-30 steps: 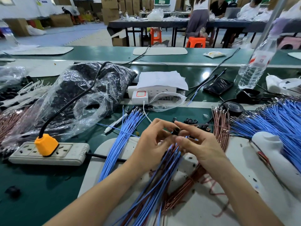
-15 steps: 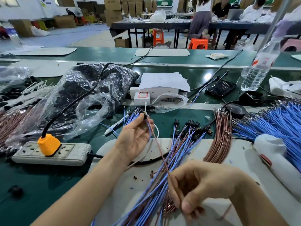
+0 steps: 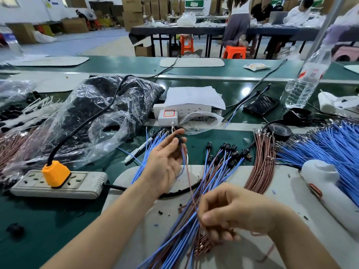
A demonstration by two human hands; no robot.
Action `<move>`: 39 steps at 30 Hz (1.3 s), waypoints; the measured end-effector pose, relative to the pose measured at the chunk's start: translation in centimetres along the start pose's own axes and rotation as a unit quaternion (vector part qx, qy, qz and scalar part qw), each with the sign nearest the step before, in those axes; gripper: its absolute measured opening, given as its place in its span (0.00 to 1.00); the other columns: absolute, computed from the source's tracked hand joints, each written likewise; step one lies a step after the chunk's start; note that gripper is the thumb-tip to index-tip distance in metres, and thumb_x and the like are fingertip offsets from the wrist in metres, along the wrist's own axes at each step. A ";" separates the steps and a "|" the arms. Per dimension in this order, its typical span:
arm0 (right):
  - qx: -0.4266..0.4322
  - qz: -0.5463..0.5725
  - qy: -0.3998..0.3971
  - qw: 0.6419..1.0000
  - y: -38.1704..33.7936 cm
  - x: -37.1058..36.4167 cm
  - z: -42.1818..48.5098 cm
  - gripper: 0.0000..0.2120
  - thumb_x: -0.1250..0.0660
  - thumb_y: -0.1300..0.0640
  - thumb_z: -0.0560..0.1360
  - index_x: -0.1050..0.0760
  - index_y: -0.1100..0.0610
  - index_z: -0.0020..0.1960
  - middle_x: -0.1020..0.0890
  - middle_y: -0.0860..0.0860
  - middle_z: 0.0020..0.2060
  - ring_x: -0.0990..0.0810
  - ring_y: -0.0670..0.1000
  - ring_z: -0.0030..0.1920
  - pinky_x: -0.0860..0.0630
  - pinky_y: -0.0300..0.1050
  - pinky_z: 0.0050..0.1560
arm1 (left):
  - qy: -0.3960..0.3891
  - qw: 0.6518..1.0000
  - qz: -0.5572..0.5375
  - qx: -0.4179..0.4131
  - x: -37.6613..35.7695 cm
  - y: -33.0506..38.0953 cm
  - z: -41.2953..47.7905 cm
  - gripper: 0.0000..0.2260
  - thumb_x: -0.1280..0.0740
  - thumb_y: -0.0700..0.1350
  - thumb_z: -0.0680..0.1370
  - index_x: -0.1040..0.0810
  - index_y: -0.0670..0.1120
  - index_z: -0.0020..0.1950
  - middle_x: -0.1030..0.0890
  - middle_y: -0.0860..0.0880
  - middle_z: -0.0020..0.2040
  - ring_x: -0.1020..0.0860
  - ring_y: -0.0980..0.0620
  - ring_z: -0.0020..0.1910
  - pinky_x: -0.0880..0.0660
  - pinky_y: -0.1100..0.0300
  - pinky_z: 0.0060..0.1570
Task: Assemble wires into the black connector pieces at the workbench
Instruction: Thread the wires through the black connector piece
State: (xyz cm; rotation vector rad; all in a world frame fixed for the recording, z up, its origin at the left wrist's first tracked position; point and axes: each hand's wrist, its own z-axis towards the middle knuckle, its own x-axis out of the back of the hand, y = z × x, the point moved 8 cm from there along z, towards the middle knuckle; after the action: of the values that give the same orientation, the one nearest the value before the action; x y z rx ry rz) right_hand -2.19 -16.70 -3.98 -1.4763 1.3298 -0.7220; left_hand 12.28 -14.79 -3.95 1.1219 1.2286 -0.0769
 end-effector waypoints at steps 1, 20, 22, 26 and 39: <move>-0.007 -0.006 -0.020 1.000 0.2 -0.5 0.0 0.04 0.32 0.62 0.73 0.22 0.57 0.40 0.19 0.51 0.29 0.24 0.42 0.24 0.29 0.31 0.23 | 0.025 1.000 -0.014 -0.006 0.6 0.4 0.2 0.11 0.40 0.34 0.76 0.18 0.40 0.48 0.20 0.44 0.39 0.22 0.54 0.35 0.22 0.66 0.41; 0.094 -0.145 0.366 0.914 -1.1 5.7 -0.2 0.08 0.30 0.61 0.75 0.24 0.56 0.37 0.23 0.51 0.25 0.30 0.49 0.22 0.36 0.38 0.22 | -0.094 0.916 0.350 -0.173 -2.7 0.2 -2.8 0.20 0.36 0.32 0.77 0.30 0.52 0.64 0.21 0.49 0.45 0.21 0.55 0.46 0.25 0.63 0.50; 0.128 -0.132 0.406 0.895 -1.6 6.2 -0.8 0.05 0.27 0.62 0.72 0.23 0.58 0.39 0.22 0.50 0.28 0.28 0.50 0.22 0.33 0.38 0.23 | -0.132 0.848 0.454 -0.239 -3.9 0.4 -3.8 0.17 0.34 0.35 0.76 0.26 0.52 0.61 0.21 0.50 0.48 0.21 0.55 0.48 0.26 0.64 0.51; 0.235 -0.057 0.417 0.876 -3.0 6.3 -1.8 0.05 0.28 0.67 0.70 0.24 0.63 0.40 0.21 0.50 0.28 0.21 0.49 0.27 0.23 0.39 0.29 | -0.193 0.761 0.520 -0.336 -6.0 0.2 -5.8 0.12 0.32 0.34 0.75 0.21 0.46 0.56 0.22 0.53 0.50 0.21 0.54 0.50 0.24 0.61 0.53; 0.291 -0.238 0.483 0.791 -4.0 5.7 -2.7 0.19 0.28 0.74 0.67 0.26 0.50 0.38 0.19 0.44 0.33 0.20 0.41 0.36 0.26 0.32 0.39 | -0.191 0.708 0.566 -0.376 -6.5 0.0 -6.2 0.08 0.28 0.35 0.72 0.20 0.39 0.51 0.21 0.48 0.47 0.23 0.58 0.47 0.28 0.68 0.49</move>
State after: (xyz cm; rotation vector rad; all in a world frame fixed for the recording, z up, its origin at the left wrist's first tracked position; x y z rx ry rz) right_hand -1.92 -23.20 -0.36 -0.8940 1.2086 -2.2160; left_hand 5.32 -13.61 1.59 0.8661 -0.0244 1.0049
